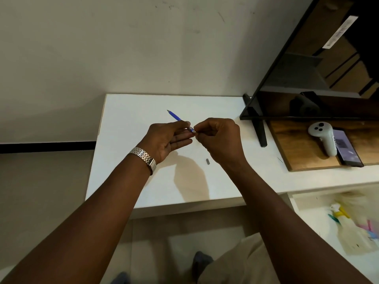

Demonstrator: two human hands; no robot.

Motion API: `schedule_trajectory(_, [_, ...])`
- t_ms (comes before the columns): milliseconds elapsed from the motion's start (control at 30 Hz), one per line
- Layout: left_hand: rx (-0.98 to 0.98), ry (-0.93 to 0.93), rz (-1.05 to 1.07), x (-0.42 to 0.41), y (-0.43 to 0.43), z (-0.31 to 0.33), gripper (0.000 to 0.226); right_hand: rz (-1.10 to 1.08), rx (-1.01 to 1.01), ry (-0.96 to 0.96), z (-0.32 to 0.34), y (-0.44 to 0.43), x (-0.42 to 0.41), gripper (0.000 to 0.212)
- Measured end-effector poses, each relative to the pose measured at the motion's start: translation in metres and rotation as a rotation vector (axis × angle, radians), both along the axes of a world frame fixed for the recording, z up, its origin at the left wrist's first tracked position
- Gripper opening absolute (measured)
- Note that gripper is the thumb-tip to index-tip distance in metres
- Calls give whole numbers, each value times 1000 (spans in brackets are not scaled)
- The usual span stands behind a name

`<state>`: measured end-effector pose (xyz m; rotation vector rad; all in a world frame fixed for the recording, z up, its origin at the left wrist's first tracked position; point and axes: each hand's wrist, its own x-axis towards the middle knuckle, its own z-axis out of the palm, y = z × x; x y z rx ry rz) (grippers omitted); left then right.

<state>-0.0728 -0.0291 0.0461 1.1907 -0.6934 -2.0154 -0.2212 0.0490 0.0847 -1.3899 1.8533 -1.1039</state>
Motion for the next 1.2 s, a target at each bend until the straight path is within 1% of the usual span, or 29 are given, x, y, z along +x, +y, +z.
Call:
schedule_trajectory(167, [4, -5, -1, 1, 0, 1, 13, -14, -33, 10, 0, -1, -1, 5])
schedule_trajectory(267, [0, -6, 0, 1, 0, 2, 12, -22, -36, -8, -3, -1, -1, 8])
schedule_trajectory(433, [7, -4, 7, 1, 0, 3, 13, -18, -69, -68, -4, -1, 0, 18])
schedule_trajectory(700, [10, 10, 5, 0, 1, 3, 14, -70, -123, -50, -8, 0, 3, 19])
schedule_trajectory(867, [12, 18, 16, 0, 0, 4, 14, -53, -160, -9, -11, -1, 5, 18])
schedule_trajectory(1067, [-7, -32, -17, 4, 1, 4, 14, -29, -153, -48, -13, -2, 4, 21])
schedule_trajectory(1200, [-20, -72, -52, 5, 2, 5, 17, -6, -106, -56, -15, -3, -1, 23])
